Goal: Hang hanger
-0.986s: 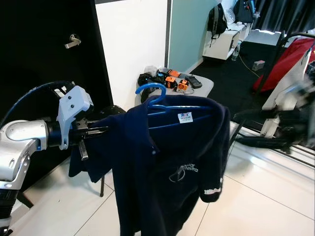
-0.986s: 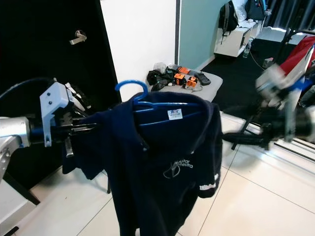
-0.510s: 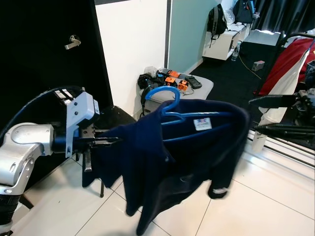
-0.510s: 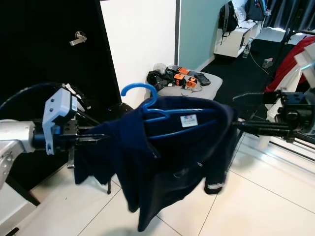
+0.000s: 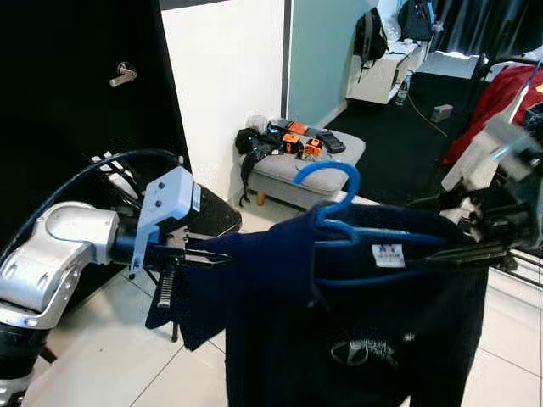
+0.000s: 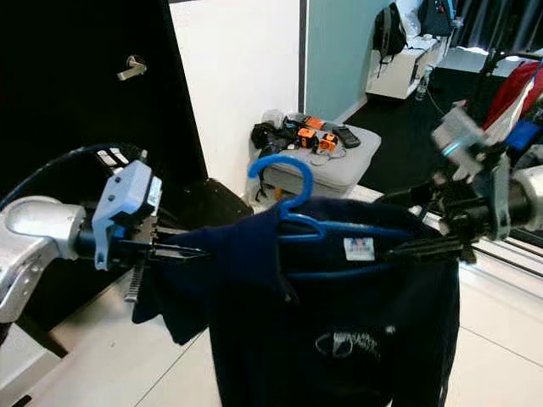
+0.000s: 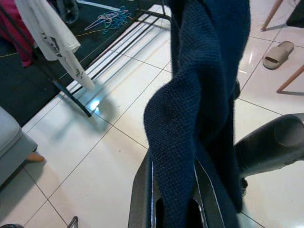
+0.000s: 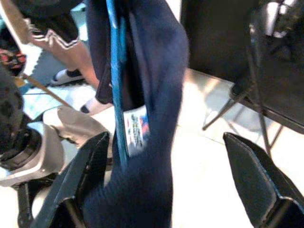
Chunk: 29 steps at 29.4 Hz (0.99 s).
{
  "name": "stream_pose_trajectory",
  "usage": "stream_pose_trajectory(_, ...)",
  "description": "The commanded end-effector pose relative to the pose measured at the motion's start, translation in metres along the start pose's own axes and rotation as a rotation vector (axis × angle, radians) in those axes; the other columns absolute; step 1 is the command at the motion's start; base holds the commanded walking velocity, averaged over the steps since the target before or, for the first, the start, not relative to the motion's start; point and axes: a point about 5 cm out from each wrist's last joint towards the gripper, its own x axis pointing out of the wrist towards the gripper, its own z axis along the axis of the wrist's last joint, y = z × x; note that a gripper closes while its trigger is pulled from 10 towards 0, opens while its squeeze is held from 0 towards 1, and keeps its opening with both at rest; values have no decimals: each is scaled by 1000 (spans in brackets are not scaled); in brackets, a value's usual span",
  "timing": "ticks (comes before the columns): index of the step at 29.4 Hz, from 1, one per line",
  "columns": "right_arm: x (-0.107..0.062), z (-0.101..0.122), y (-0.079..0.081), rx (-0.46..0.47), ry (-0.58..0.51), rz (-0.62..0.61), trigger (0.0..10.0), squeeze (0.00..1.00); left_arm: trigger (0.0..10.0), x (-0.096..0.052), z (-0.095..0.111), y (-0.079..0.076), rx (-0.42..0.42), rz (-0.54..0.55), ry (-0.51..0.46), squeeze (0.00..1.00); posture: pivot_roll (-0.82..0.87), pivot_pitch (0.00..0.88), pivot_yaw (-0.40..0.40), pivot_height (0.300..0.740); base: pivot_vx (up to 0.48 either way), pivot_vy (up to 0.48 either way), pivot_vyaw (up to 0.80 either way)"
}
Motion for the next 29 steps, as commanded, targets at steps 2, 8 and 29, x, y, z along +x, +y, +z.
stream_pose_trajectory(2, 17, -9, 7, 15, 69, 99, 3765, 0, 10000, 6, 11, 2, 46, -33, -31, 0, -174, 0, 10, 740, 0, 0, 0)
stream_pose_trajectory(8, 26, -11, 6, 34, 76, 141, 0, 0, 10000, 13, 15, 4, 66, -50, -45, 0, -173, 0, 6, 740, 0, 0, 0)
stream_pose_trajectory(29, 29, -16, -2, 63, 65, 99, 0, 0, 10000, 18, 12, 16, -54, 9, -79, 1000, -171, 0, 8, 740, 0, 0, 0)
